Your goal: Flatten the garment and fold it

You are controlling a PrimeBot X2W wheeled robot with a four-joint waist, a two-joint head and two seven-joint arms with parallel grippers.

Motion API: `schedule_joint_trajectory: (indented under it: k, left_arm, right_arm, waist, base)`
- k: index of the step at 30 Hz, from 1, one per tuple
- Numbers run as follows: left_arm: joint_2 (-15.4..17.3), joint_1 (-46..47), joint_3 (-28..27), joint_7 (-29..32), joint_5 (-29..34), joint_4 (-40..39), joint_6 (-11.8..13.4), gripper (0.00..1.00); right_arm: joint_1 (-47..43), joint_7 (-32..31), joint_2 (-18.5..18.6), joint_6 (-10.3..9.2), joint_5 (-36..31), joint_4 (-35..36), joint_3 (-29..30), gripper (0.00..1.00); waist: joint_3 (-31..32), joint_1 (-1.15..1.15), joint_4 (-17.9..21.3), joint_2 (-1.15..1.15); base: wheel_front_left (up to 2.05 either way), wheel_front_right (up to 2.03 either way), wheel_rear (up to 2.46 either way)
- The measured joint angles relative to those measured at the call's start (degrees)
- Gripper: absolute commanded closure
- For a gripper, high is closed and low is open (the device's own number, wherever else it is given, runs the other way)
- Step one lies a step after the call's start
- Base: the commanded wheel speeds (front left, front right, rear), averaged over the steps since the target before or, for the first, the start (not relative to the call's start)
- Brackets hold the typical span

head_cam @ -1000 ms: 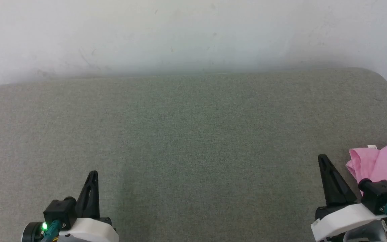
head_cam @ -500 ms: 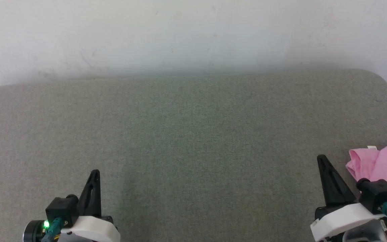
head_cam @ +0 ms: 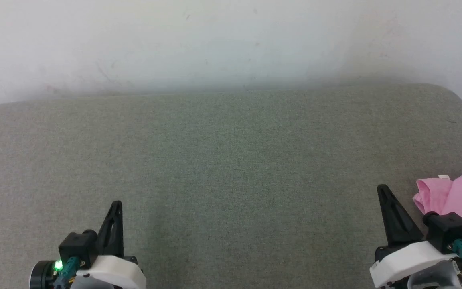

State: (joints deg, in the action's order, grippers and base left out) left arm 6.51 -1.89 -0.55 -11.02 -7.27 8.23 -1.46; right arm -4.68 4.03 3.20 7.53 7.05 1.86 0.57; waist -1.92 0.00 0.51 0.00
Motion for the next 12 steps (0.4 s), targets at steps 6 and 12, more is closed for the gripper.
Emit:
schedule_joint_trajectory:
  k: [6, 12]
  left_arm:
    - [-0.2, 0.0, 0.0, 0.6, 0.4, -0.5, 0.0, 1.00]
    - [-0.5, 0.0, 0.1, 1.4, 0.8, -1.0, 0.0, 1.00]
  right_arm:
    - [0.4, -0.4, 0.0, 0.00, -0.3, -0.2, 0.0, 1.00]
    - [0.8, -0.5, 0.0, 0.00, -0.6, -0.2, -0.1, 1.00]
  waist:
    - [0.1, 0.00, 0.0, 0.00]
    - [0.2, 0.00, -0.1, 0.00]
  base:
    - [0.00, 0.00, 0.00]
    - [0.00, 0.00, 0.00]
